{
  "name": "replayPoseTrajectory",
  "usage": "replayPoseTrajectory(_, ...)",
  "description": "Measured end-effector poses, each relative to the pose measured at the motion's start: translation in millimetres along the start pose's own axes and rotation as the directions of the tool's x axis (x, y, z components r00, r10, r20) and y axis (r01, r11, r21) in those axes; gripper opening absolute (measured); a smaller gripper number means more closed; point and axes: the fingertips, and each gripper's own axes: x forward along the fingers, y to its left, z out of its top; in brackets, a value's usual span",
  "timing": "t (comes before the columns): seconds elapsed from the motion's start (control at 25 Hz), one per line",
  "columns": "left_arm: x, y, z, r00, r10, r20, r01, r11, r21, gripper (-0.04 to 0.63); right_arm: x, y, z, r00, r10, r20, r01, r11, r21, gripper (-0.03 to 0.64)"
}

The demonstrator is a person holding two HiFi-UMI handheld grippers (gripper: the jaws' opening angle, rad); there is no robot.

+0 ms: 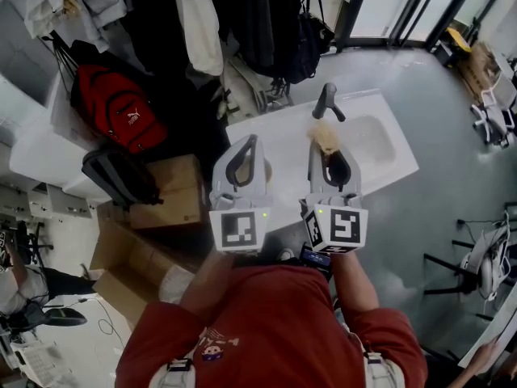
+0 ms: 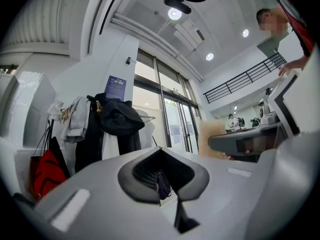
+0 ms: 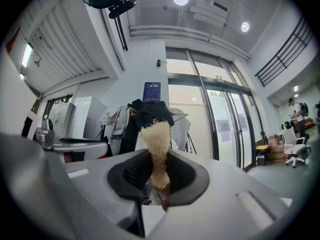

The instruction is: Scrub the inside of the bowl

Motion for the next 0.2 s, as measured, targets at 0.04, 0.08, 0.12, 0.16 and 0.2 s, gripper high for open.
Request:
replayPoseTrajectory(0.04, 0.1, 0.0, -0.6, 1.0, -0.001, 0.0, 0.001, 1.0, 0.002, 0.005, 0.4, 0.6, -0.4, 1.0, 0.0, -0.002, 0.0, 1.0, -0.001, 0.077)
replayPoseTrajectory(0.08, 0.2, 0.2, -1.3, 1.0, -0.002, -0.001, 0.002, 1.0, 0.005, 0.005, 0.8, 1.1, -0.8, 1.0, 0.0, -0.003, 0.0, 1.0, -0.002, 0.077)
replayPoseTrajectory(0.12, 0.4, 0.4, -2.1, 1.0, -0.003, -0.002, 0.004, 1.0, 0.005, 0.005, 1.2, 1.5, -1.2, 1.0, 0.0, -0.005, 0.0, 1.0, -0.003, 0.077)
replayPoseTrajectory(0.16, 0.5, 0.6, -3.0, 1.0, -0.005, -0.004, 0.005, 1.0, 0.005, 0.005, 1.6, 1.6, -1.6, 1.0, 0.0, -0.006, 0.0, 1.0, -0.003, 0.077)
replayPoseTrajectory(0.2, 0.7, 0.7, -3.9, 1.0, -0.006, -0.006, 0.006, 1.0, 0.005, 0.005, 1.9, 1.7, -2.0, 1.0, -0.001, -0.007, 0.001, 1.0, -0.004, 0.077)
